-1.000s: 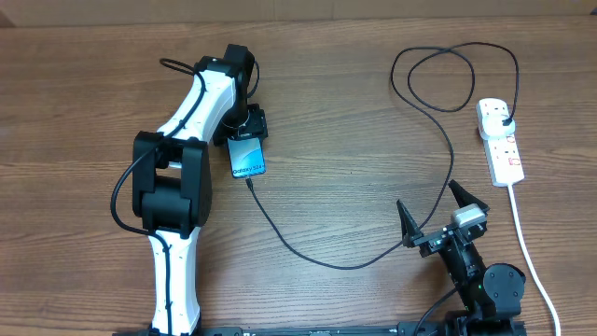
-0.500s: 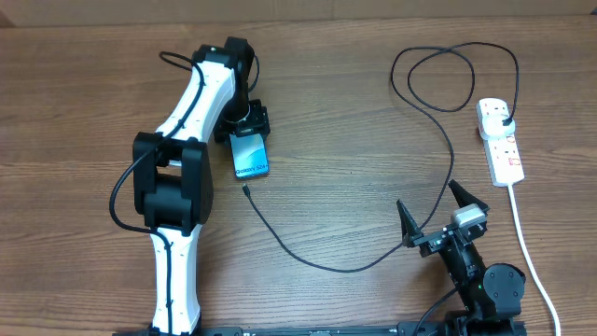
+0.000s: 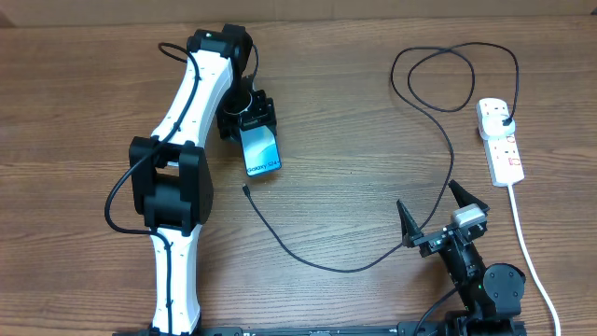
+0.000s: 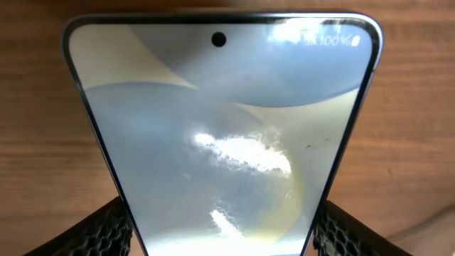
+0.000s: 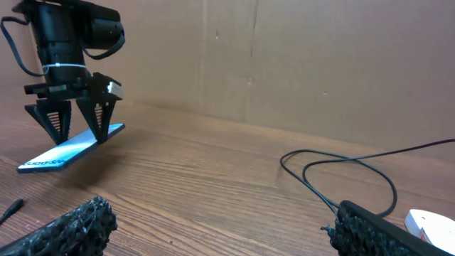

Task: Plug charger to phone and switch on socket
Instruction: 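Grip the phone's top edge with the left gripper and lift it upright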

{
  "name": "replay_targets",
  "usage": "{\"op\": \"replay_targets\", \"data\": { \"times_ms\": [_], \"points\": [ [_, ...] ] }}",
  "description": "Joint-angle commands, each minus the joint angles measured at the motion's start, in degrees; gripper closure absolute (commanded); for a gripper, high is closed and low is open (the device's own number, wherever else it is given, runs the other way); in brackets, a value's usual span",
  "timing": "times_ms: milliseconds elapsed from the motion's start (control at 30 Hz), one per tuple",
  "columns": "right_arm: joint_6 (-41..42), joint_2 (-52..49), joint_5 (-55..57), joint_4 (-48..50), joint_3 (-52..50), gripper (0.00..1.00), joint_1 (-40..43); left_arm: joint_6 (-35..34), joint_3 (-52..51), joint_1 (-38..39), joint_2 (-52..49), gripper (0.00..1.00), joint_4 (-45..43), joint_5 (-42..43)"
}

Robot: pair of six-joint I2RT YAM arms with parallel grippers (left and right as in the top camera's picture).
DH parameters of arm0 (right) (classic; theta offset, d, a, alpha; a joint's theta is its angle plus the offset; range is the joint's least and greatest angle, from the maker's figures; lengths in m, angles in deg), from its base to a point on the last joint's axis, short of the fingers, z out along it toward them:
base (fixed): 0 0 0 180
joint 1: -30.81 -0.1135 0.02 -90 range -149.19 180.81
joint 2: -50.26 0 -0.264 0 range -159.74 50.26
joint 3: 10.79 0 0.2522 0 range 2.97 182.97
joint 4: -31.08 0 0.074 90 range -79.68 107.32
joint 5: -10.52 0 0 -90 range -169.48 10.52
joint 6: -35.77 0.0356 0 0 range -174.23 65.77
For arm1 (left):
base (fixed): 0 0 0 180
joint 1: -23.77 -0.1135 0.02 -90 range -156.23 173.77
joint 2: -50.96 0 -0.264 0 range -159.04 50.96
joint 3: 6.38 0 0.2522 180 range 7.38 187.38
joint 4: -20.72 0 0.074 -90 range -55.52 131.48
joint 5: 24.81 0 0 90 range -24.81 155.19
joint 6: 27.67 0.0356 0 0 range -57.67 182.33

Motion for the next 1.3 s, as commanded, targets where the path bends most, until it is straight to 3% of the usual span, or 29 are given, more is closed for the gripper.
{"op": "replay_targets", "data": {
  "times_ms": [0, 733, 1267],
  "points": [
    [0.1, 0.5, 0.5, 0.3, -0.6, 0.0, 0.1, 4.0, 2.0, -0.1, 0.2, 0.32, 2.1, 8.3],
    [0.1, 0.5, 0.5, 0.3, -0.6, 0.0, 0.1, 13.1, 2.0, -0.2, 0.2, 0.32, 11.8, 36.7],
    [0.1, 0.5, 0.5, 0.3, -0.6, 0.0, 0.1, 12.8, 2.0, -0.3, 0.2, 0.33, 13.4, 50.1]
  ]
}}
